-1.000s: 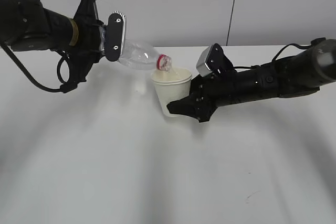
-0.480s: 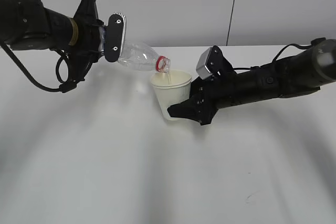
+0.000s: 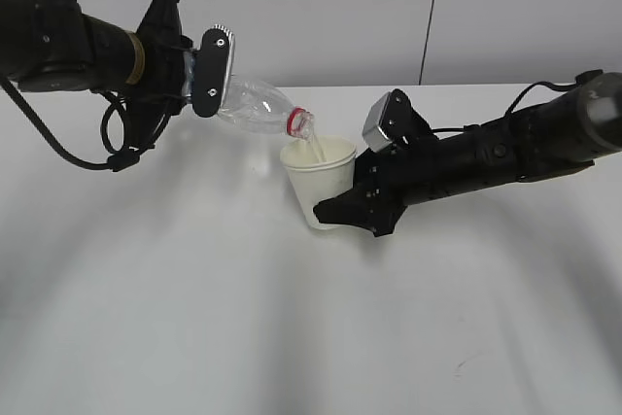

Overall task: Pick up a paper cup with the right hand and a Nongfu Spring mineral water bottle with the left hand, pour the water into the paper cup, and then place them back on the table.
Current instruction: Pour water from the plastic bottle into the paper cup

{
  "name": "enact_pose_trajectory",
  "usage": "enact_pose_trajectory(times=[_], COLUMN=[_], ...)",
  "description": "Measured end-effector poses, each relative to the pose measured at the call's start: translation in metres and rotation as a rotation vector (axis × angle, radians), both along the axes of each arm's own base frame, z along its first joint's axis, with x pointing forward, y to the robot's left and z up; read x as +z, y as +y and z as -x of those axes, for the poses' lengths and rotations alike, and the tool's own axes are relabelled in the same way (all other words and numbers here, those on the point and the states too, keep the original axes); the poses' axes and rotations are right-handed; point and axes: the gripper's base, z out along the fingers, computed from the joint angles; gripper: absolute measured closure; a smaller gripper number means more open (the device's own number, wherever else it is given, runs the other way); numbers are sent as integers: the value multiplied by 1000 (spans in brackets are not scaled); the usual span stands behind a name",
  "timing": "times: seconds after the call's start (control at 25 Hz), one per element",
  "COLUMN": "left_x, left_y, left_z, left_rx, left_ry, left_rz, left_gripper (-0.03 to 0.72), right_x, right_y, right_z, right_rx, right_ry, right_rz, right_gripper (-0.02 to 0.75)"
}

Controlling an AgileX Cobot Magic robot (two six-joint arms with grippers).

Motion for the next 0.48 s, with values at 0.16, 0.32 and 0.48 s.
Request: enact_pose_trajectory(times=[0.16,0.32,0.48], left_x=[0,0,0], left_y=[0,0,0], left_z=[0,0,0], left_rx=[-4,-12,-17], left_ry=[-2,-7,-10], left_rz=[-6,-18,-26], left_gripper=[422,422,419], right_x=[-2,-3,-3], right_y=[-1,-2,-2], right_z=[0,0,0], right_rx=[2,-6,-6], right_ry=[8,14,16], right_rz=[23,30,35], right_gripper=[281,282,282])
